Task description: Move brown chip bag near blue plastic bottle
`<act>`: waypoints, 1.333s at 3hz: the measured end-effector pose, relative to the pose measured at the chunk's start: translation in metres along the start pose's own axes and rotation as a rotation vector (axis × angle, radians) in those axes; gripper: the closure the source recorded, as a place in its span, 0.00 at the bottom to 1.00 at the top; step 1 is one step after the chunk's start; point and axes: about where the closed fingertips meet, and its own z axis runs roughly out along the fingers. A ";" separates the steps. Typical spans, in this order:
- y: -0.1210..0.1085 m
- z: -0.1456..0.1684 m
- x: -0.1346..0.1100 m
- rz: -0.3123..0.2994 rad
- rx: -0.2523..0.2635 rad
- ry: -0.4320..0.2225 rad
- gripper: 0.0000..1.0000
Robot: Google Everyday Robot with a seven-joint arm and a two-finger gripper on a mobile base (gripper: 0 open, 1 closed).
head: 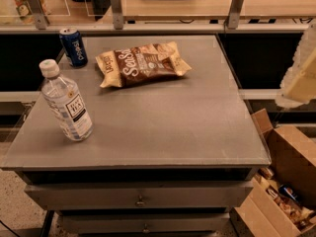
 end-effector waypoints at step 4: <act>-0.049 0.054 -0.016 -0.021 0.065 -0.021 0.00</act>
Offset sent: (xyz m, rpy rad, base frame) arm 0.0321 0.0053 -0.0160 -0.0579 -0.0203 0.0076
